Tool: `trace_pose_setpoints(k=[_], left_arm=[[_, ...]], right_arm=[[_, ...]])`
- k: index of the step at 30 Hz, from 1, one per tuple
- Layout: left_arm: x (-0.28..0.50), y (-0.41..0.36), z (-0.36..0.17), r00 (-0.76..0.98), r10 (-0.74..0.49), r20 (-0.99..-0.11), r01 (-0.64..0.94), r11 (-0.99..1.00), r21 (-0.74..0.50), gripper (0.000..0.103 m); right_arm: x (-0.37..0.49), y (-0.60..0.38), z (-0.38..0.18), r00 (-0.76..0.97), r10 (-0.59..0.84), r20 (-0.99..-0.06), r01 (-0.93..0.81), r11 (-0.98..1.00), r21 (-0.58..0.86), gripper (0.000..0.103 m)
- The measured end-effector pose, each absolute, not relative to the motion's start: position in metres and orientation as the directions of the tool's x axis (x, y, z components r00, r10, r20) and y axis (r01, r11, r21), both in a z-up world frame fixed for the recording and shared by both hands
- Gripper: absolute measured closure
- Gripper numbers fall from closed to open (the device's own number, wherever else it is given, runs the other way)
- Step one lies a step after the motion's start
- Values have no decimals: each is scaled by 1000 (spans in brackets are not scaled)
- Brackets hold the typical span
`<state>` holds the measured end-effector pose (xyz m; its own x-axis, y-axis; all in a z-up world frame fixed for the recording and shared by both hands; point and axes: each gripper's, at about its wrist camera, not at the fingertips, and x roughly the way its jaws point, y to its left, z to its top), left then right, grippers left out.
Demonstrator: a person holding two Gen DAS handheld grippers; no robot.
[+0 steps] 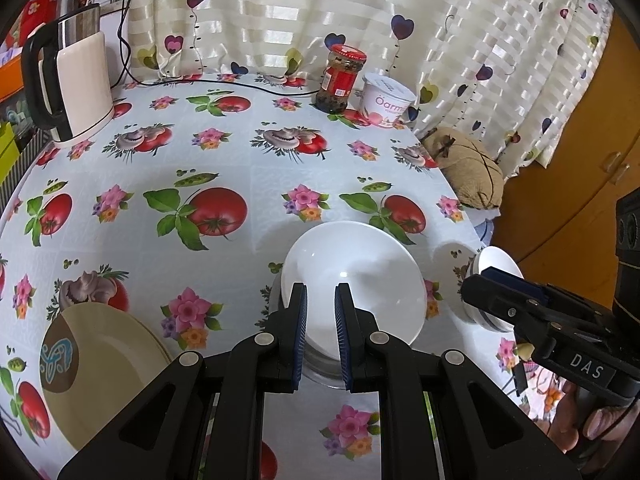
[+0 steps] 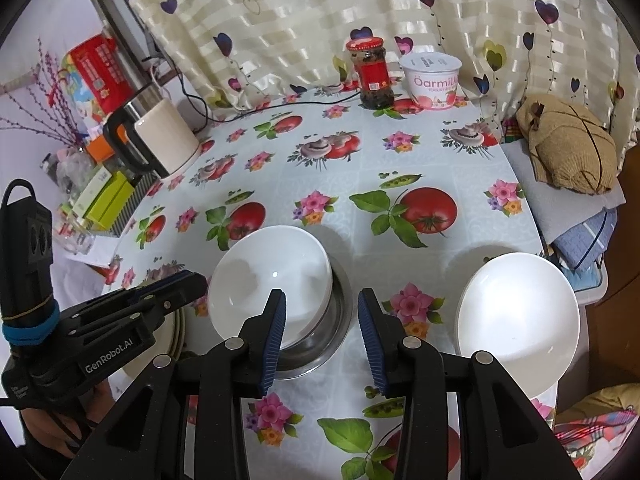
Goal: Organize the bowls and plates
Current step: 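Open the right gripper and pull it back from the bowls, then move the right gripper to the white bowl beside the steel bowl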
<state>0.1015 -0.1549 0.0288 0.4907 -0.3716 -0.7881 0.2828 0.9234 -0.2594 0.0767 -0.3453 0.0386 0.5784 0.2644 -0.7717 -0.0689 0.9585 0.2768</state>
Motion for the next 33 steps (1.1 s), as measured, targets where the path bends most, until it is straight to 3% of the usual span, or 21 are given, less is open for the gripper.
trace_pose_setpoints(k=[33], left_arm=[[96,-211,50,472,-440,-764,417,875,-245,88]], right_arm=[[49,-415,54,656,175,-734,63,956,285,63]])
